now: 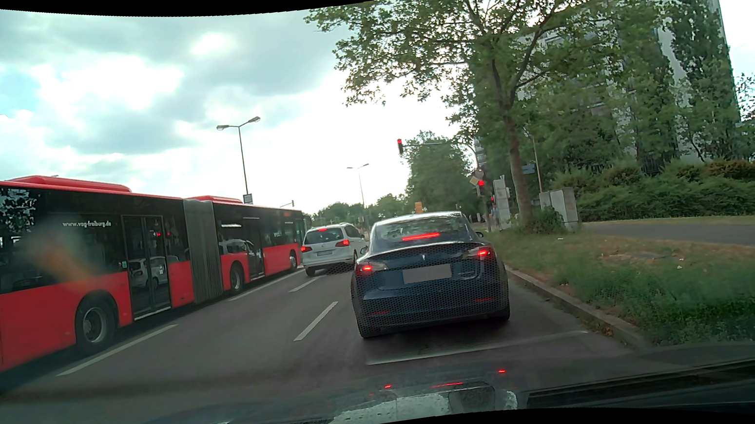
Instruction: Follow the waypoints while adhering to traffic rules and regulations
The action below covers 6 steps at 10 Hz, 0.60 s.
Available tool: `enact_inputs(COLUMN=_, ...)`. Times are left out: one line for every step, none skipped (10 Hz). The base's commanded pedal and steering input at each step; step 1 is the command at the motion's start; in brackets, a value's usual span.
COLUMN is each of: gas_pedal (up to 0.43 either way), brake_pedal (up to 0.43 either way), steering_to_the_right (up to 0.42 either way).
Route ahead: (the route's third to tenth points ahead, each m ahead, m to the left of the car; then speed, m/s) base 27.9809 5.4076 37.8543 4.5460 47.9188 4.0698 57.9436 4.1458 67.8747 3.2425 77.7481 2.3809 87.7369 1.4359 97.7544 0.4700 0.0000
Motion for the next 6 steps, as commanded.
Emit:
enact_inputs(gas_pedal=0.0, brake_pedal=0.238, steering_to_the_right=-0.002)
enact_inputs(gas_pedal=0.0, brake_pedal=0.238, steering_to_the_right=-0.002)
enact_inputs(gas_pedal=0.0, brake_pedal=0.232, steering_to_the_right=-0.002)
enact_inputs(gas_pedal=0.0, brake_pedal=0.232, steering_to_the_right=-0.002)
enact_inputs(gas_pedal=0.0, brake_pedal=0.232, steering_to_the_right=-0.002)
enact_inputs(gas_pedal=0.0, brake_pedal=0.232, steering_to_the_right=-0.002)
